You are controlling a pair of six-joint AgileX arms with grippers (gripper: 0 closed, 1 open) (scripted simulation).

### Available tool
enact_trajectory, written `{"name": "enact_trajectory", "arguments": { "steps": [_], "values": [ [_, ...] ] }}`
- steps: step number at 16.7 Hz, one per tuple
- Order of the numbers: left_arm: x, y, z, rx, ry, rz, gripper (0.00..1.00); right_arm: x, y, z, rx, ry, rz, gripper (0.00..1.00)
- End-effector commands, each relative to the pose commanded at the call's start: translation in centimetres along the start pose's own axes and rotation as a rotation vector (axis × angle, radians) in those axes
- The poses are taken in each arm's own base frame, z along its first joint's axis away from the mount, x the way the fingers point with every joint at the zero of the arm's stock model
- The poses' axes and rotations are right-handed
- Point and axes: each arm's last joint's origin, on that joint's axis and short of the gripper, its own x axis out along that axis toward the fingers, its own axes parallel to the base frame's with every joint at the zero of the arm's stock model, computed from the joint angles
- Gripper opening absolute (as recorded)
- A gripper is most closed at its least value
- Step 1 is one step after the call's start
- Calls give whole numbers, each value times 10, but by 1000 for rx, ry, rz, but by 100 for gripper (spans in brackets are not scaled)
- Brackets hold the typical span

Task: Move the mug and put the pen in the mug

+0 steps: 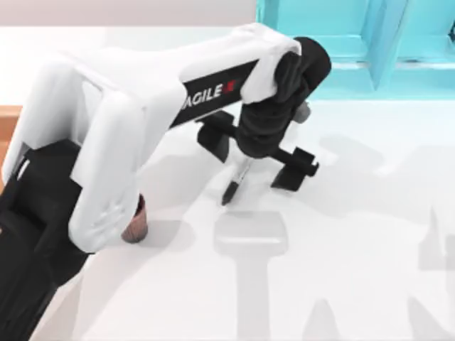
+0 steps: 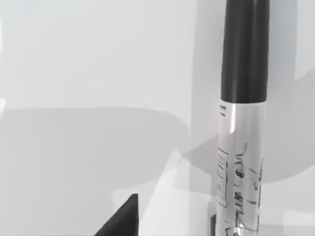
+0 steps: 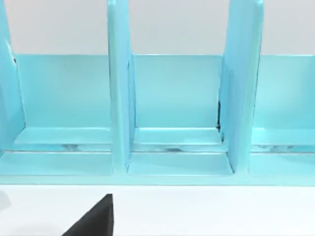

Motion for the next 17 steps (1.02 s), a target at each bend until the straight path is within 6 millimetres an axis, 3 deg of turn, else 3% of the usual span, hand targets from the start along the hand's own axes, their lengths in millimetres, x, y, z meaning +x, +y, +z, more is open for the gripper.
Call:
{"name": "enact_trajectory", "arguments": {
  "steps": [8,16,17],
  "values": [
    [0,0,0,0,0,0,2,0,0,0,0,0,0,100],
    [0,0,0,0,0,0,0,0,0,0,0,0,0,100],
    [-33,-5,1,-16,-50,-63,0,0,0,0,0,0,0,100]
  ]
}}
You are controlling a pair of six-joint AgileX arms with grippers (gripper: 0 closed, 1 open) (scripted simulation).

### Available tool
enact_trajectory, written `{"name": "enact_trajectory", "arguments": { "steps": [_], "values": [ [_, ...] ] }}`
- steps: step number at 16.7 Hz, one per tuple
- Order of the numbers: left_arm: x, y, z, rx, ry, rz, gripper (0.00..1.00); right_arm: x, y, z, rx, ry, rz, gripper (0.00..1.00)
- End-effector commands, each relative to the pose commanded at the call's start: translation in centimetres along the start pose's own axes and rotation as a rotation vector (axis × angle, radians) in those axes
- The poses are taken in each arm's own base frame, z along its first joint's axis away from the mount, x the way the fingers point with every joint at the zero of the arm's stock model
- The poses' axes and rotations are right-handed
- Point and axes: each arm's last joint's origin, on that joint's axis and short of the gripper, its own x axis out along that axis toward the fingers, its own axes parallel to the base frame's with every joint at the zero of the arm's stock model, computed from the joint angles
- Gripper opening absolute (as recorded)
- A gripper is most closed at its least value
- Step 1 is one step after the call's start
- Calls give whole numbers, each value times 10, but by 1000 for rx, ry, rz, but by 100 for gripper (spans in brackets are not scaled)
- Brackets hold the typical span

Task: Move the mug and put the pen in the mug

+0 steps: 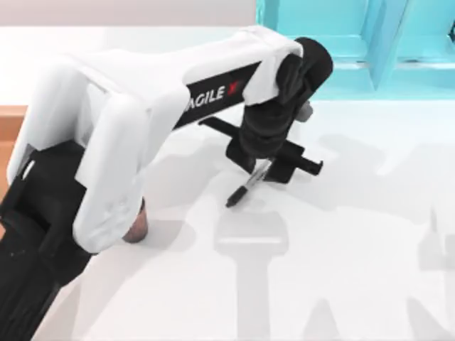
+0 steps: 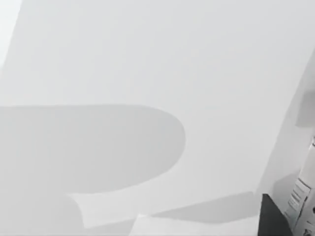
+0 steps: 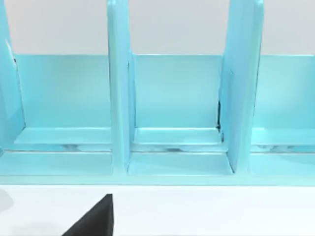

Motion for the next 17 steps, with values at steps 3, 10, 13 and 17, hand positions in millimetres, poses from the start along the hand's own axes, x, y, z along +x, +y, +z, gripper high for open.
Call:
{"name": "enact_trajectory", "arguments": {
  "steps": [3,10,13,17],
  "values": [
    [-12,-4,-5,3,-5,-1,0,0,0,0,0,0,0,100],
    [-86,-23,-51,1,5,1,0,0,0,0,0,0,0,100],
    [-110,-28,-70,0,2,1,0,0,0,0,0,0,0,100],
    [-117,-28,-74,0,0,0,0,0,0,0,0,0,0,100]
  ]
}}
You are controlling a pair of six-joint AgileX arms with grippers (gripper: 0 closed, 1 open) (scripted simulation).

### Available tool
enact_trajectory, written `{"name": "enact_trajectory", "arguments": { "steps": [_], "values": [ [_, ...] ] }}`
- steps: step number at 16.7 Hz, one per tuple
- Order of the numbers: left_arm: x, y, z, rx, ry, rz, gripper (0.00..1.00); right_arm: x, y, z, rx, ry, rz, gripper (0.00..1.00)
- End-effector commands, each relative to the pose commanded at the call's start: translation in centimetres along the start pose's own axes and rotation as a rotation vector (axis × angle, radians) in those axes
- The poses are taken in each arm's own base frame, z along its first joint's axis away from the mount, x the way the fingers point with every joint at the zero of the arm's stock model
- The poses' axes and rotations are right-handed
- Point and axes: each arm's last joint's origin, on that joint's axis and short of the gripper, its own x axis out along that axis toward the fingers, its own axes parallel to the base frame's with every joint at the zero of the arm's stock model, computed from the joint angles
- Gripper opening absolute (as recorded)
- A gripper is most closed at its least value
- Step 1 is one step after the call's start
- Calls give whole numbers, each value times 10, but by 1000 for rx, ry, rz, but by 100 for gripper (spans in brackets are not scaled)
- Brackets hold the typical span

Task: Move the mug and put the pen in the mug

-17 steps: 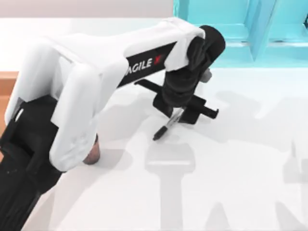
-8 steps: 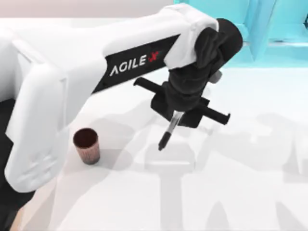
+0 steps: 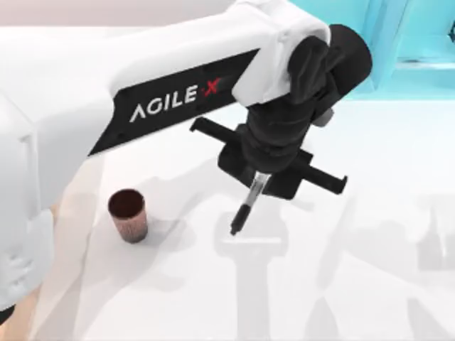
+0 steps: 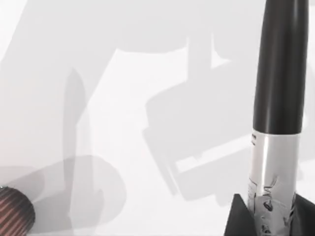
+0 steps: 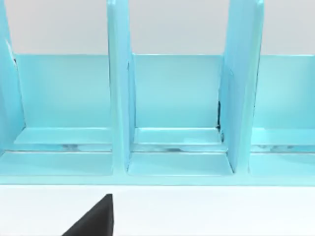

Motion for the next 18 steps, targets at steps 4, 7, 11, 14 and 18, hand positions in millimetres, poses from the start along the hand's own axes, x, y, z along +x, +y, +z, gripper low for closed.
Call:
{"name": "enact_trajectory", "arguments": {
  "steps": [4,7,11,14,18],
  "values": [
    [0,3,0,1,-23,-4,0,0,0,0,0,0,0,100],
    [-3,9,-8,10,-106,-15,0,0,0,0,0,0,0,100],
    [-6,27,-29,6,-285,-36,0,0,0,0,0,0,0,100],
    [-8,46,-53,-14,-461,-50,0,0,0,0,0,0,0,100],
    [-7,76,-95,-60,-731,-57,0,0,0,0,0,0,0,100]
  ]
}}
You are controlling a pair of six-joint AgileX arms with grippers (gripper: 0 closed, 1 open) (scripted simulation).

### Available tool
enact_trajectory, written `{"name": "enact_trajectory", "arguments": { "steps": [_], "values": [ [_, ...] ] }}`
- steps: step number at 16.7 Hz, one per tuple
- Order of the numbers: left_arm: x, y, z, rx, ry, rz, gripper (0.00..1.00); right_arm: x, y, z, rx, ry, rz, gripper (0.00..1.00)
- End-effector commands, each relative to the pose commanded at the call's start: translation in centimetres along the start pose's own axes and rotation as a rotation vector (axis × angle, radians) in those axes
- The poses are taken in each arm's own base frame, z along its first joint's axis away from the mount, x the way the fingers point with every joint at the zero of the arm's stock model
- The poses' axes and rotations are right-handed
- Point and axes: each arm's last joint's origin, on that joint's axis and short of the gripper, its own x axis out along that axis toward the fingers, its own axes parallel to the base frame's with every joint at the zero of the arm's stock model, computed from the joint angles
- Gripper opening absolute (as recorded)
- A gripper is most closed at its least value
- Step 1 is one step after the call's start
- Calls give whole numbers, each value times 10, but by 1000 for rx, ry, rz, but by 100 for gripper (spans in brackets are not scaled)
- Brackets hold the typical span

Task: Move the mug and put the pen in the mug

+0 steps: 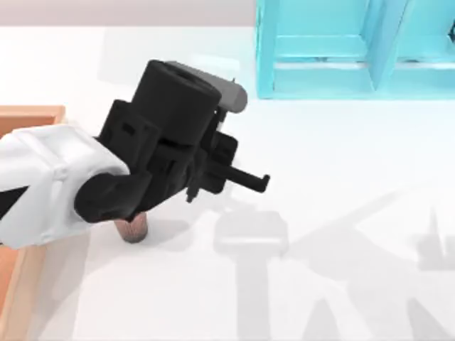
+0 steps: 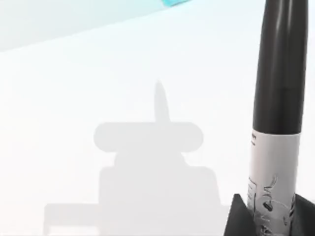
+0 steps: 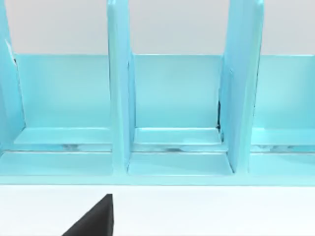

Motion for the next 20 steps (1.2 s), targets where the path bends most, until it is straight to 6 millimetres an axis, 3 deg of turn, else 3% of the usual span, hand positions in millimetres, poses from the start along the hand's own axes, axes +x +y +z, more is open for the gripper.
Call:
{"name": "enact_trajectory", "arguments": {
  "steps": [6,12,15,20],
  "values": [
    [-45,40,-58,-58,-430,37,0,0,0,0,0,0,0,100],
    [-78,62,-109,-89,-767,88,0,0,0,0,0,0,0,100],
    [-84,66,-121,-94,-842,103,0,0,0,0,0,0,0,100],
    [-84,66,-122,-92,-845,103,0,0,0,0,0,0,0,100]
  ]
}}
